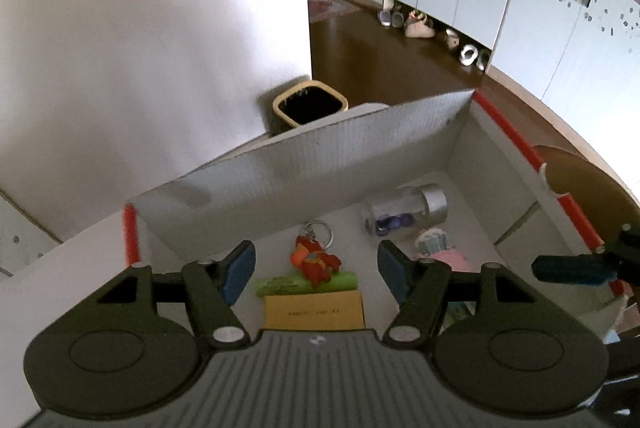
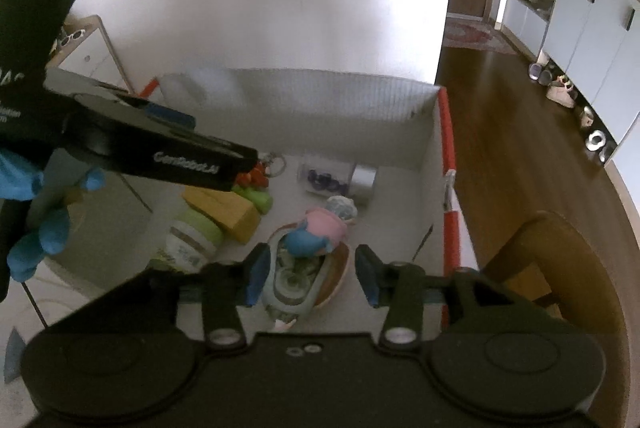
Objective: Organize rigid objects
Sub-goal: 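Open both tools and lift them out of the red box, then move both tools down toward the glue stick and pink binder clip, then grasp the white glue stick with the left tool while the right tool grasps the pink binder clip, then carry the glue stick and binder clip over the red box with both tools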
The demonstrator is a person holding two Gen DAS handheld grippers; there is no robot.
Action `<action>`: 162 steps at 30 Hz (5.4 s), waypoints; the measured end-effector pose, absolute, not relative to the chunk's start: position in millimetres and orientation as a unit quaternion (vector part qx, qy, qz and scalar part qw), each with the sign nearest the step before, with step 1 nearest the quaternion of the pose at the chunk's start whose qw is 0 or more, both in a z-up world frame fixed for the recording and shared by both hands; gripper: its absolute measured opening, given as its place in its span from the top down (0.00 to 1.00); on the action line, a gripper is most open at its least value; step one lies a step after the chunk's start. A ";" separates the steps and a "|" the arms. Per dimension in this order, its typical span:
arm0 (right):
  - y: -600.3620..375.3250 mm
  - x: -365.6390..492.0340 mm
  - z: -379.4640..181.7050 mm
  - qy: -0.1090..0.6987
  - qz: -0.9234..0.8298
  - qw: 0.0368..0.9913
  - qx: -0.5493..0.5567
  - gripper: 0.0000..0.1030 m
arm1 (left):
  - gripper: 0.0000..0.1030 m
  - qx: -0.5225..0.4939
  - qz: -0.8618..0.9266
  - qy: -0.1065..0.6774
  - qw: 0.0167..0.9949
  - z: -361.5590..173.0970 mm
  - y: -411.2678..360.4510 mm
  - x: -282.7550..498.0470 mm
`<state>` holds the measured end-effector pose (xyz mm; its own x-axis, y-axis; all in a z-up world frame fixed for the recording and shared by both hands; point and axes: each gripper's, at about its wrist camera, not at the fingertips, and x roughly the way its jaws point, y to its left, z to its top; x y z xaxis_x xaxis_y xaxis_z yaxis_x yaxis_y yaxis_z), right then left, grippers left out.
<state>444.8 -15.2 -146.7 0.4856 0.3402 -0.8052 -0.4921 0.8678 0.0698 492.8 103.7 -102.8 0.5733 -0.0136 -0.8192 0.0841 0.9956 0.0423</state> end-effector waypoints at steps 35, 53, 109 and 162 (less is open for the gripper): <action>-49.7 300.9 -62.9 0.367 0.265 0.891 -0.025 0.27 | 0.35 0.017 -0.069 0.376 0.924 -17.3 87.1 305.9; -56.1 230.4 -66.7 0.341 0.265 0.902 -0.010 0.10 | 0.20 0.009 -0.079 0.343 0.936 -26.1 91.8 230.5; -50.7 188.4 -225.7 0.443 0.251 0.859 -0.061 0.38 | 0.23 0.044 -0.137 0.413 0.899 -203.8 81.9 284.9; -67.8 161.9 -162.9 0.408 0.247 0.879 -0.019 0.99 | 0.84 0.009 -0.132 0.407 0.904 -143.4 85.4 203.7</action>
<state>161.9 -67.8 -162.9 0.5447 0.4187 -0.7266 -0.4497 0.8772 0.1682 203.7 85.4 -143.4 0.6331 -0.2310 -0.7388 0.2462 0.9650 -0.0908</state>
